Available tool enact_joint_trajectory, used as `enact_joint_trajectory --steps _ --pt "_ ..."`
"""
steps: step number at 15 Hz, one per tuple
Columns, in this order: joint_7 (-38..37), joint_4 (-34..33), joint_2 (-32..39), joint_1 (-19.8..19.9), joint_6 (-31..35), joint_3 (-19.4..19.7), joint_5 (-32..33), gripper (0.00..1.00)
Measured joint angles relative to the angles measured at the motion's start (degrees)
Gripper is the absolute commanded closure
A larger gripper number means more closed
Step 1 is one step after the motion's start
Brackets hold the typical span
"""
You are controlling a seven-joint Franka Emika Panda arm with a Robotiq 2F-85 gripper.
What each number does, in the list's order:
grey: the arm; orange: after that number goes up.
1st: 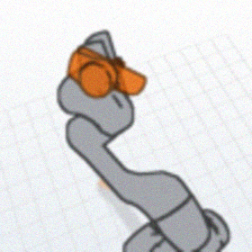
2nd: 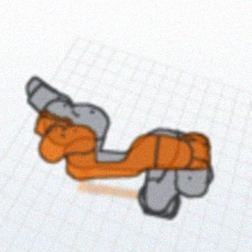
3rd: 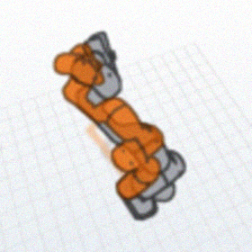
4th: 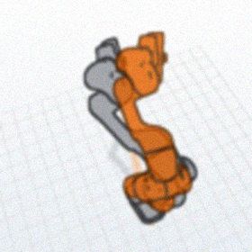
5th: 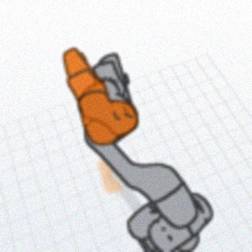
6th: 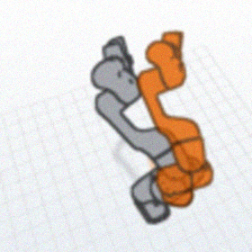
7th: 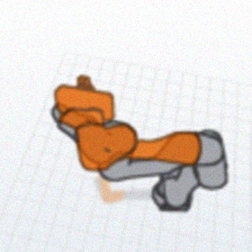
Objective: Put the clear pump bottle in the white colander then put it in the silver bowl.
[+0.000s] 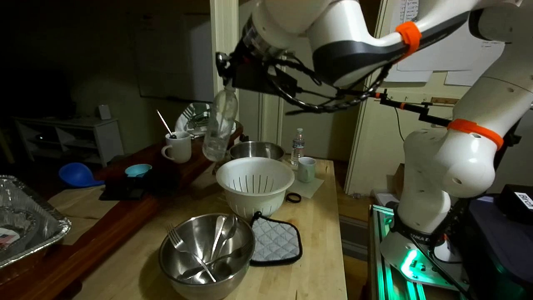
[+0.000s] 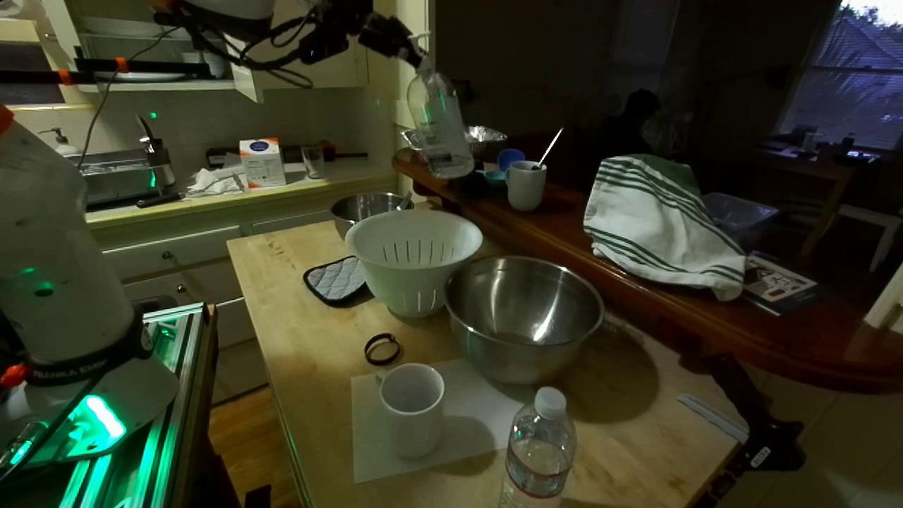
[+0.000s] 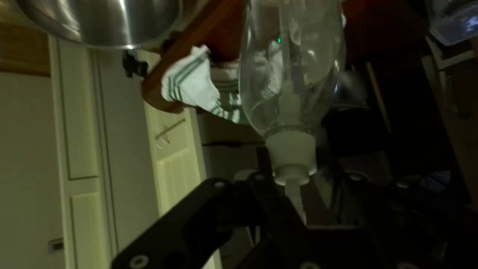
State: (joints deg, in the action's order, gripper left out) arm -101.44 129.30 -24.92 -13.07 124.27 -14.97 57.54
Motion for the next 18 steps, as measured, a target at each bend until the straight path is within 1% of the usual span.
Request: enact_joint_trajectory --steps 2,4,6,8,9,10,11,13,16,17,18 --pt "-4.4 6.1 -3.8 -0.8 -4.7 -2.2 -4.7 0.91" --pt "-8.5 11.6 -7.6 -1.7 -11.1 -4.5 -8.8 0.91" --pt "-12.1 17.2 -11.4 -2.7 -16.6 -6.2 -11.1 0.91" --pt "-14.6 23.6 -14.9 -3.0 -17.1 -6.0 -10.6 0.91" --pt "-15.3 26.6 -16.3 -3.0 -16.0 -5.2 -9.3 0.91" --pt "-15.7 29.2 -17.2 -2.7 -13.9 -3.9 -7.1 0.91" --pt "-16.1 30.4 -17.1 -2.2 -11.3 -2.2 -3.6 0.91" --pt "-16.3 30.2 -15.7 0.3 -4.9 0.7 4.5 0.91" --pt "-17.1 28.6 -13.0 6.9 6.8 1.8 18.3 0.91" --pt "-18.1 27.6 -11.9 8.4 10.5 2.2 22.6 0.91" --pt "-19.2 26.4 -10.6 8.7 13.4 3.0 26.5 0.91"
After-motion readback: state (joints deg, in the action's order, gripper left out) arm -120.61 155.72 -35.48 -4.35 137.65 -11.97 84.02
